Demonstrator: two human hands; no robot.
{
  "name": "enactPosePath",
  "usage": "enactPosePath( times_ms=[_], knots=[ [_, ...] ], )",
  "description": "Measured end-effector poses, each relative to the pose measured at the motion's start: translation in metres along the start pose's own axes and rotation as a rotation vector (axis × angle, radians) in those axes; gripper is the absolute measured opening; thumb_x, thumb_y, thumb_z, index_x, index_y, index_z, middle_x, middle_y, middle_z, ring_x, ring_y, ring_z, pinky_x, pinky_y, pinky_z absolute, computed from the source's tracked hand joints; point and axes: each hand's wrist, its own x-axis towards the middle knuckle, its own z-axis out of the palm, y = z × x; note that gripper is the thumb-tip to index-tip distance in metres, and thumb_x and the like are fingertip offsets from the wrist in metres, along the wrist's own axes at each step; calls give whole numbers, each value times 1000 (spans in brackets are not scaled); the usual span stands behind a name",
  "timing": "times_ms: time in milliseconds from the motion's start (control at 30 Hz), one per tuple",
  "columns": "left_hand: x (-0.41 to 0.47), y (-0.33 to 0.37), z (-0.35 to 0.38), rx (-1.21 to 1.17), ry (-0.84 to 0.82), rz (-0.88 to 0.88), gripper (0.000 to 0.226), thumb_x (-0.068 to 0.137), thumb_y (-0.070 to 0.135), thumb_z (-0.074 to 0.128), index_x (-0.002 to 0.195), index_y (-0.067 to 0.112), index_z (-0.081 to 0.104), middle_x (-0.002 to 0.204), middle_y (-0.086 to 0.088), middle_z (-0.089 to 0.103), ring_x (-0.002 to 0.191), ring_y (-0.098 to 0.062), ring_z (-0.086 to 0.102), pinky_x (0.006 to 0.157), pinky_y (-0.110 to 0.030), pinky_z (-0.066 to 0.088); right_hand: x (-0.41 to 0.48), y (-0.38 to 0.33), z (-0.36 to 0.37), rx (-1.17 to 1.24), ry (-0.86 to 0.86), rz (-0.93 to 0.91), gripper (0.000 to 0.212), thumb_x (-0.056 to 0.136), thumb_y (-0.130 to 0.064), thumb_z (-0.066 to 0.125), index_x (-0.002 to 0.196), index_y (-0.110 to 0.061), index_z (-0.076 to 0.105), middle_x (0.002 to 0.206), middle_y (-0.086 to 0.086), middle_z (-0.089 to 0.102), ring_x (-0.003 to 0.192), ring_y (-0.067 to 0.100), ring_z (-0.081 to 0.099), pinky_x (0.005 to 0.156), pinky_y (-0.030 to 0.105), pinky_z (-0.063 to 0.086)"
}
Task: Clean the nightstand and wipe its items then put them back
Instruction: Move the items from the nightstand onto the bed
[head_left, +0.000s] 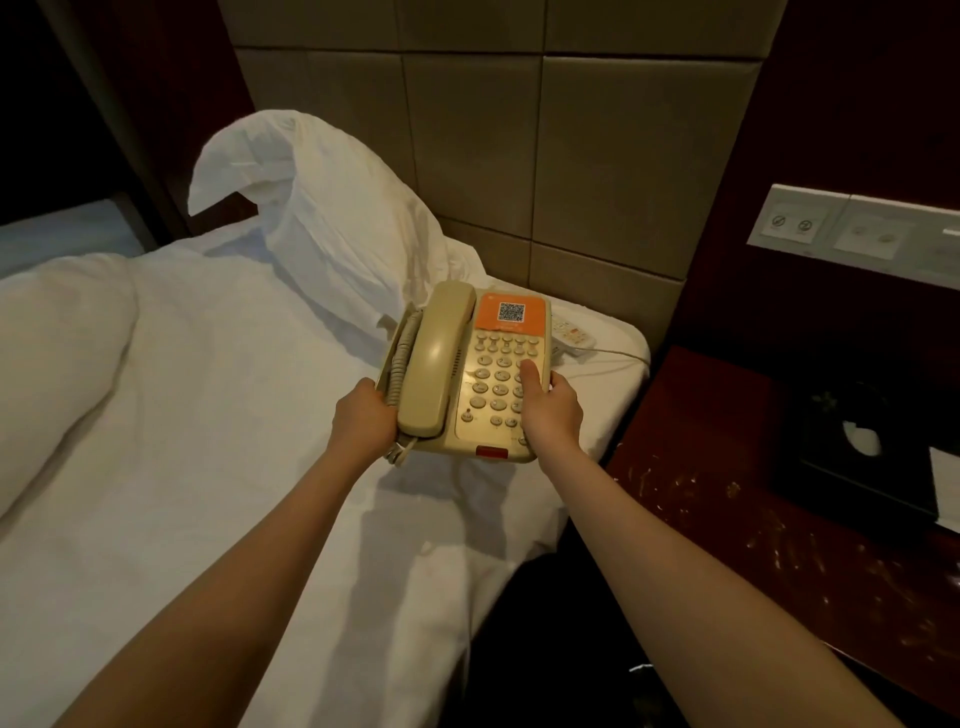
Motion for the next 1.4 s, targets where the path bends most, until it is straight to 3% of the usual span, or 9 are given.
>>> enactPosePath(
  times_ms=[367, 533, 667, 800, 1233, 1400],
  knots=[
    [-24, -1, 18, 87, -42, 58, 9, 91, 12, 45, 88, 3, 42, 95, -18, 57, 78, -28, 46, 66, -33, 35, -33, 31, -23, 35, 103, 88, 45, 95, -46, 42, 117, -9, 56, 112, 9, 64, 105, 27, 60, 92, 40, 49],
    [-31, -16, 24, 127, -97, 55, 10, 90, 11, 45, 84, 5, 40, 102, -23, 59, 78, -28, 45, 66, -32, 35, -48, 49, -23, 67, 123, 131, 43, 96, -44, 44, 119, -9, 56, 111, 10, 64, 97, 26, 62, 76, 30, 48],
    [-32, -35, 24, 151, -126, 33, 12, 89, 12, 46, 80, 6, 40, 101, -22, 59, 78, -28, 46, 66, -31, 35, -58, 61, -9, 46, 121, 151, 45, 96, -43, 44, 119, -7, 55, 112, 12, 64, 97, 26, 62, 74, 28, 47],
    [-28, -51, 23, 179, -151, 17, 28, 89, 12, 46, 65, 15, 31, 95, -20, 57, 77, -26, 45, 66, -29, 33, -62, 70, 7, 16, 115, 214, 45, 96, -46, 42, 117, -8, 55, 112, 9, 64, 99, 27, 63, 82, 33, 50],
    [17, -64, 30, 168, -159, 52, 27, 89, 12, 48, 66, 16, 34, 84, -11, 52, 79, -26, 49, 68, -29, 36, -42, 76, 43, 76, 191, 274, 39, 96, -43, 42, 115, -11, 55, 109, 9, 65, 98, 27, 63, 76, 28, 44],
    [30, -69, 36, 140, -177, 56, 27, 87, 10, 48, 65, 14, 33, 70, -5, 49, 71, -25, 46, 57, -30, 32, -39, 81, 47, 42, 167, 264, 36, 97, -43, 40, 117, -14, 50, 107, 4, 63, 97, 24, 62, 75, 27, 45]
  ],
)
